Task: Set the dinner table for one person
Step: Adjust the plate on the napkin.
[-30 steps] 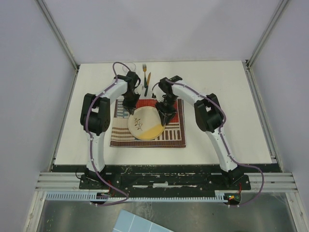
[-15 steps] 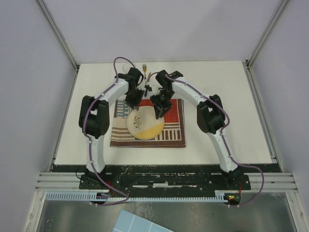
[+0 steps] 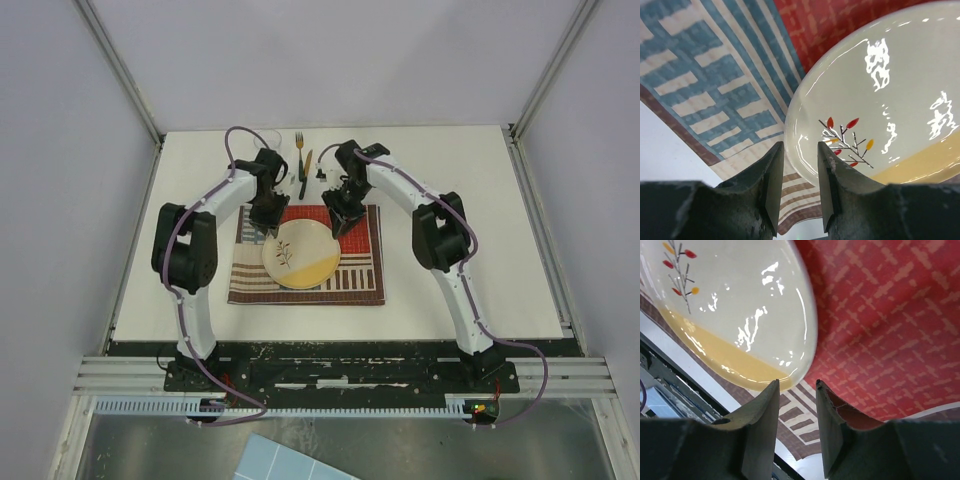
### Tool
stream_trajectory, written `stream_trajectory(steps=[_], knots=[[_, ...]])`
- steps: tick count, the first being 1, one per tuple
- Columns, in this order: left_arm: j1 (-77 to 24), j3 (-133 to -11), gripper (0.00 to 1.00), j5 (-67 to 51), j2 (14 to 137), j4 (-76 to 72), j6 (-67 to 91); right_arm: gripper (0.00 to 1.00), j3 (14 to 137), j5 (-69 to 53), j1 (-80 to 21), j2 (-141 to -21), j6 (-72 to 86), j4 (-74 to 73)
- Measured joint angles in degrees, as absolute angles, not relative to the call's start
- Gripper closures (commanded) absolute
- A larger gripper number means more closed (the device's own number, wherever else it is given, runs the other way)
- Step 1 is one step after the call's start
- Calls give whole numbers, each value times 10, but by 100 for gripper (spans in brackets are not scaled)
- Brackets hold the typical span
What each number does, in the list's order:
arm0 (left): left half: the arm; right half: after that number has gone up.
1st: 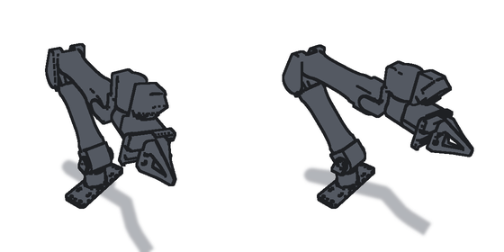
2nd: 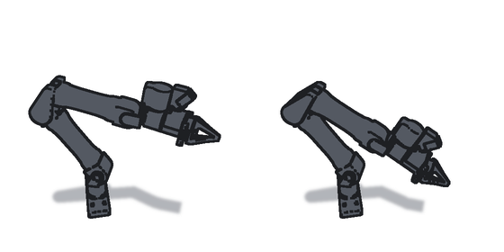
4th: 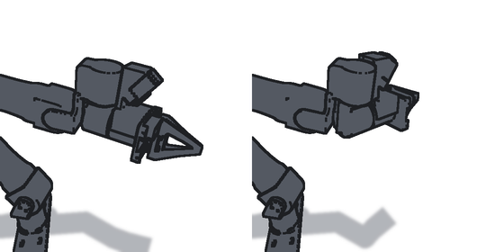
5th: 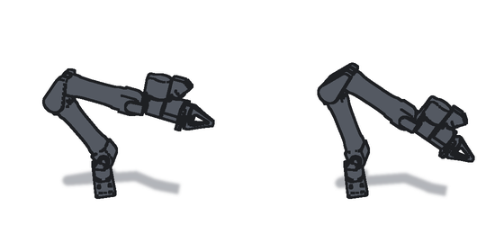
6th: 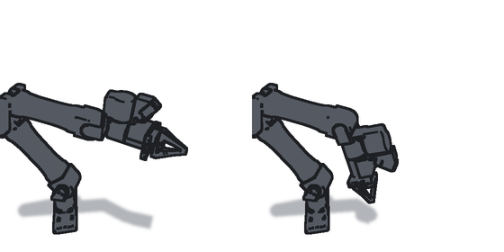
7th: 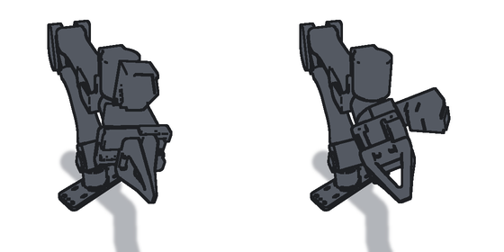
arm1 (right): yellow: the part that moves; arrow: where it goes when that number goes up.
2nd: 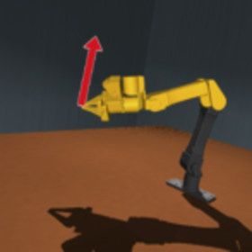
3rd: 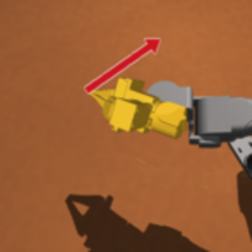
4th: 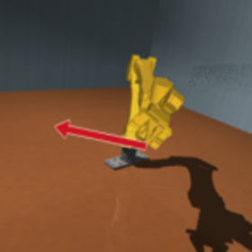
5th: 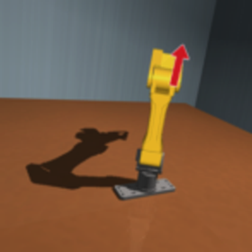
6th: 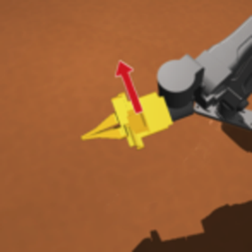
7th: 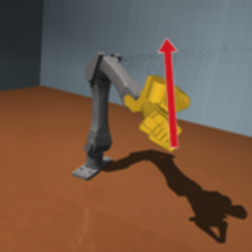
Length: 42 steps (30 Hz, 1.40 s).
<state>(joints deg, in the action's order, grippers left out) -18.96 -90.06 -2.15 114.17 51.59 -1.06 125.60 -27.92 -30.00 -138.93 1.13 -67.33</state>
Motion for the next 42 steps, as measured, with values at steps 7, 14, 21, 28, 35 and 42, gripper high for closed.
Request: stream_trajectory(steps=[7,14,21,28,35,42], knots=[[-187,-865,59,-33,1142,510,-10,57,1259,-273,-294,-1415,7,-673],[-187,-848,59,-46,1142,496,-10,57,1273,-278,-291,-1437,6,-670],[-187,-832,59,-52,1142,490,-10,57,1289,-301,-291,-1447,8,-673],[-184,-830,60,-61,1142,491,-10,57,1294,-322,-291,-1456,13,-674],[-179,-836,59,-53,1142,496,-10,57,1294,-326,-290,-1456,13,-673],[-173,-835,59,-59,1141,495,-10,57,1294,-326,-290,-1456,15,-673]])
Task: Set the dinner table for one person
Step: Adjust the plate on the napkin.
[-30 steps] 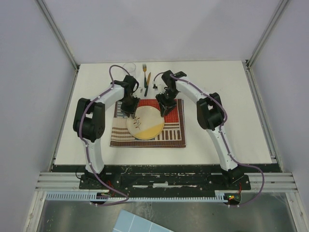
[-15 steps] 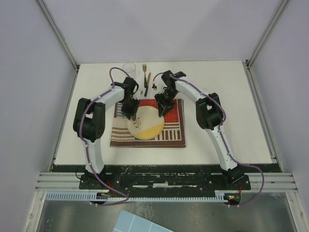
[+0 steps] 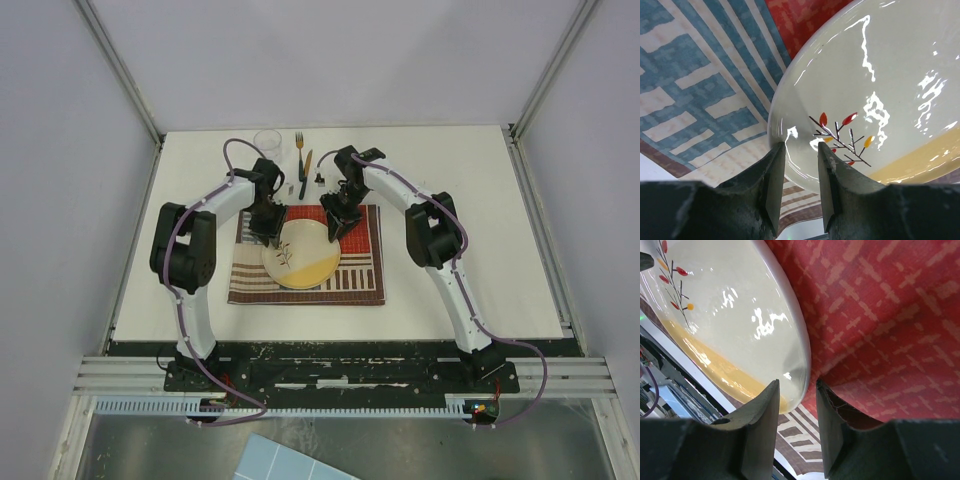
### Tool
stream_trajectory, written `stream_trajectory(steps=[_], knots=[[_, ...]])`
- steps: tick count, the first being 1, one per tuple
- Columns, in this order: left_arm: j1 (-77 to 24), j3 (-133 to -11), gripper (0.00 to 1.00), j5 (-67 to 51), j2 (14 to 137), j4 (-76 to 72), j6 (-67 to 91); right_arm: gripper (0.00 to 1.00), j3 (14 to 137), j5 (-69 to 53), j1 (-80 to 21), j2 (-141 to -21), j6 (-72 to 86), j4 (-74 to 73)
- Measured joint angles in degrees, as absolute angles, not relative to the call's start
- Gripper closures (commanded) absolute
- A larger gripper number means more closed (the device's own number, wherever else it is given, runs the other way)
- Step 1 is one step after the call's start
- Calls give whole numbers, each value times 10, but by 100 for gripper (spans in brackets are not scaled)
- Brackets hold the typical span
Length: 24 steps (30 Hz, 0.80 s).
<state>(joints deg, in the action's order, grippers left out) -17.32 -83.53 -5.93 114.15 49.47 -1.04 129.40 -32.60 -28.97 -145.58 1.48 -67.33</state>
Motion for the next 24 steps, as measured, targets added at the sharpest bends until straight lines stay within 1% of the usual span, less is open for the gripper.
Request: stream_trajectory(steps=[8,24], knots=[[-170,-818,59,-64,1130,490,-11,57,1294,-326,-290,-1456,15,-673],[-143,-814,59,-15,1118,503,-36,57,1294,-327,-290,-1456,17,-673]])
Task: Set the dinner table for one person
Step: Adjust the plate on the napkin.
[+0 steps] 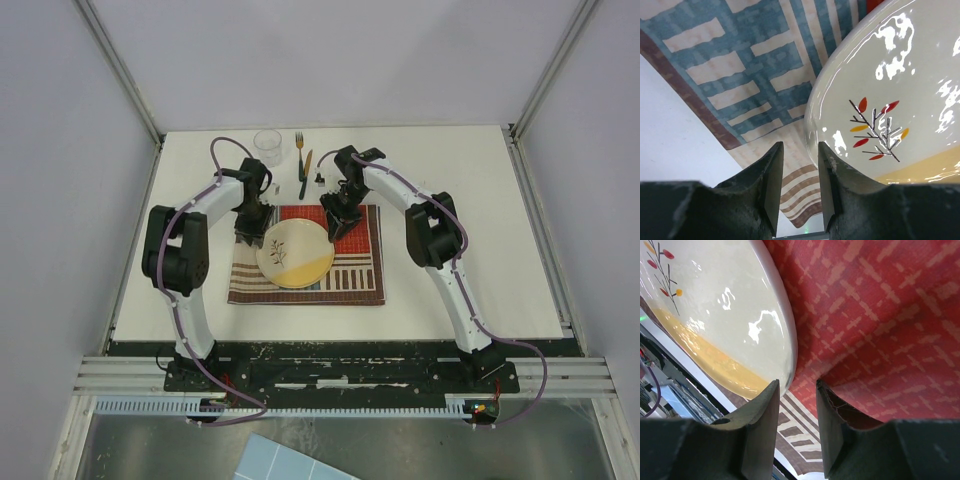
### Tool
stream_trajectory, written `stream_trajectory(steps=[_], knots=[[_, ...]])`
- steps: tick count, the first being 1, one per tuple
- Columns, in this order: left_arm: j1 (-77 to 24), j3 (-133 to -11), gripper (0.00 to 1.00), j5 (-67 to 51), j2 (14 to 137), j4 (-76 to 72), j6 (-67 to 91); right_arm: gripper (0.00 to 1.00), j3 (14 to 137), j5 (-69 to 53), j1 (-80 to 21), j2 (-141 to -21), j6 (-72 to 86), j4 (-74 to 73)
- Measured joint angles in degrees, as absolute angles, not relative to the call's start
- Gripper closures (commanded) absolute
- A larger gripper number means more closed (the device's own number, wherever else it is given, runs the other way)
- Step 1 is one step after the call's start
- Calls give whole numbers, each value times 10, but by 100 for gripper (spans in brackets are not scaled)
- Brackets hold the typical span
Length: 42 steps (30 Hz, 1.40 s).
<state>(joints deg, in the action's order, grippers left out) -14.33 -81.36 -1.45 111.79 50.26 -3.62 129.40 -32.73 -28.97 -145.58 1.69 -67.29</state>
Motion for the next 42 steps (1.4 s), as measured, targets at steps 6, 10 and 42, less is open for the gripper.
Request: stream_trajectory(steps=[6,10,42], knots=[[-142,-814,59,-11,1117,508,-40,57,1294,-331,-290,-1456,18,-673],[-142,-814,59,-16,1117,508,-40,57,1294,-334,-290,-1456,19,-673],[-133,-818,97,-61,1142,510,-37,57,1307,-359,-299,-1472,29,-681]])
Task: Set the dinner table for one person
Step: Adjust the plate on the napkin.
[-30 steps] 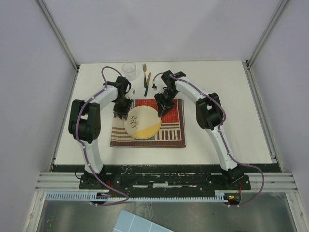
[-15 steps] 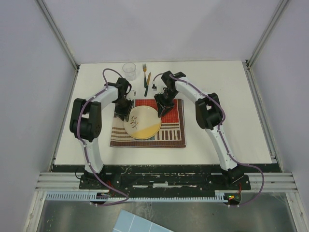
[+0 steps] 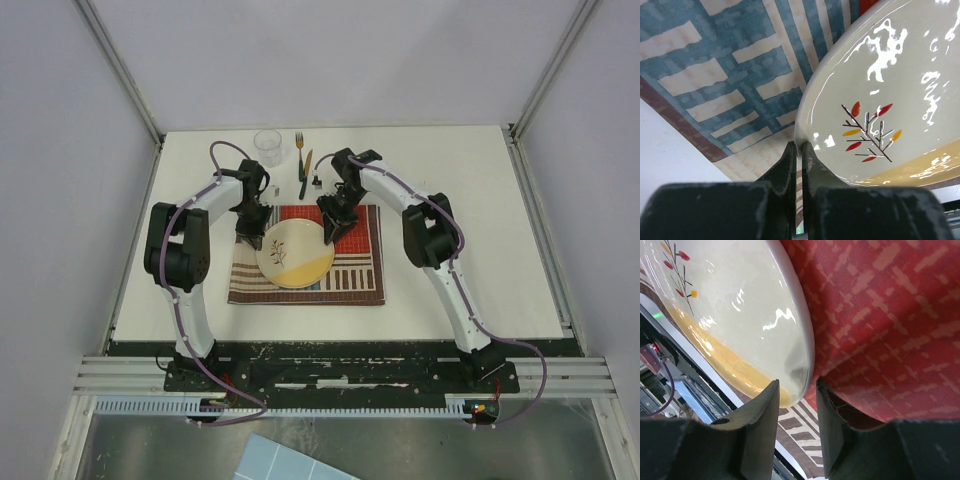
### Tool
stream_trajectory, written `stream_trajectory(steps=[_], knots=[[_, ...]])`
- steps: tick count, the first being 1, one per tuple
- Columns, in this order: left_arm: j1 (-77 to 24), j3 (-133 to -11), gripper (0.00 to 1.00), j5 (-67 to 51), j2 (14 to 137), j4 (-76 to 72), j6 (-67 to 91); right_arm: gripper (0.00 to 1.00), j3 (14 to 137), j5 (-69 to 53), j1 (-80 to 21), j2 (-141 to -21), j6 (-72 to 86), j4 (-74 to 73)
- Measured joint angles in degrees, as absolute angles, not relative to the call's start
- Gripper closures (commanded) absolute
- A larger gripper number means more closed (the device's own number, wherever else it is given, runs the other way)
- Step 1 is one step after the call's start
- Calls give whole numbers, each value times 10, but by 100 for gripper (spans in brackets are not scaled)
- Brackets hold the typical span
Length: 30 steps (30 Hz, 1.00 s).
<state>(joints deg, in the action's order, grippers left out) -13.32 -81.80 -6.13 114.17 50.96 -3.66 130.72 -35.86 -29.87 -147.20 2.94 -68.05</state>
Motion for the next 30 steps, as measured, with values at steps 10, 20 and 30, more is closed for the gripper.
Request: stream_trajectory(steps=[10,20,30], knots=[[-143,-830,97,-47,1150,522,-37,98,1317,-345,-303,-1481,28,-685],[-152,-873,97,-32,1178,564,-37,98,1314,-345,-301,-1481,36,-684],[-163,-937,97,-29,1220,606,-37,98,1283,-329,-301,-1460,36,-688]])
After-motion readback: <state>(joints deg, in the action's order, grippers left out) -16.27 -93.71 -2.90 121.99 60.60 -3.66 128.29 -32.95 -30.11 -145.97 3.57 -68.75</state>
